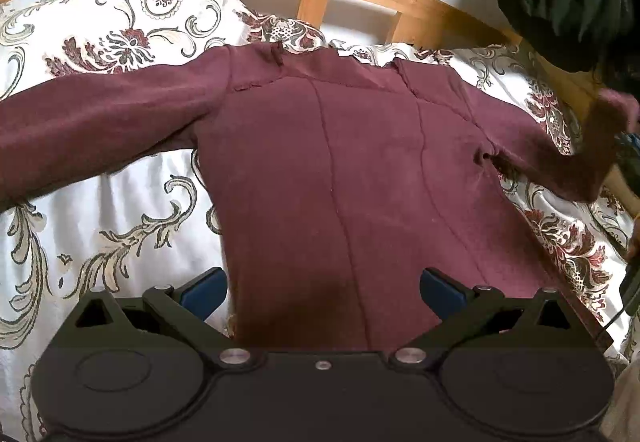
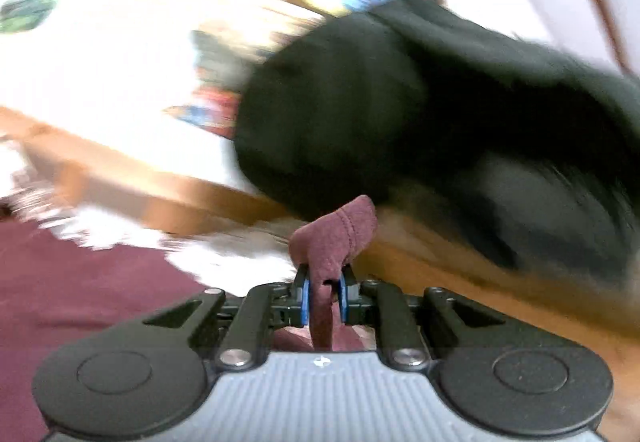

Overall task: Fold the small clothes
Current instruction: 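Carry the sleeve cuff across the shirt back with the right tool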

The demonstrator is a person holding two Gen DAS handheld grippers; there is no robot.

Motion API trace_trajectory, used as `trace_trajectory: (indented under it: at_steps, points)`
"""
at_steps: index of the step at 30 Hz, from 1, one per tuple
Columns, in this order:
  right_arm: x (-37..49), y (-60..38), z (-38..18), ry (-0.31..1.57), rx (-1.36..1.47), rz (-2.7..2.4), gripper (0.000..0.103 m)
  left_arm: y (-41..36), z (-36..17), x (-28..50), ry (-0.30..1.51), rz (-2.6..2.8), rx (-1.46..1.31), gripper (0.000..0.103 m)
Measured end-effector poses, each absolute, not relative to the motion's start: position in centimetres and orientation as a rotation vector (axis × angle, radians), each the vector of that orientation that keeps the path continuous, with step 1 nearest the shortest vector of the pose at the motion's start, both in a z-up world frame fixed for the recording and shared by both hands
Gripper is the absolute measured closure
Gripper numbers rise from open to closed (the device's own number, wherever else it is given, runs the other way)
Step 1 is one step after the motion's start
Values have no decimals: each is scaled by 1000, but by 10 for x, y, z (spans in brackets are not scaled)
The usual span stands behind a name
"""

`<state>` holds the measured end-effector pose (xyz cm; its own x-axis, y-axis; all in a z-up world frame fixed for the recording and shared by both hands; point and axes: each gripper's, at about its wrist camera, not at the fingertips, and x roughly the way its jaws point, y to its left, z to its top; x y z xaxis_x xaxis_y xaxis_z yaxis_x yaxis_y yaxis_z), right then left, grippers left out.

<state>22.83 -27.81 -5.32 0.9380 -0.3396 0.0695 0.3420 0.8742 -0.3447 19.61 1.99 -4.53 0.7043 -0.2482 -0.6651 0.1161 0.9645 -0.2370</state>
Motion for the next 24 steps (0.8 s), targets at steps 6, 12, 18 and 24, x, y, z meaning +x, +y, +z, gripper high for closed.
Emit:
trace_trajectory:
  at_steps: [6, 12, 18, 24]
  points:
    - [217, -200, -68, -36, -565, -49, 87, 26, -45, 197, 757, -185, -212, 1]
    - [200, -156, -89, 5, -663, 174, 88, 41, -42, 201, 730, -118, -270, 1]
    - [196, -135, -107, 76, -729, 323, 87, 46, -38, 203, 680, -97, -260, 1]
    - [190, -122, -122, 126, -814, 404, 85, 49, -40, 205, 677, -98, -276, 1]
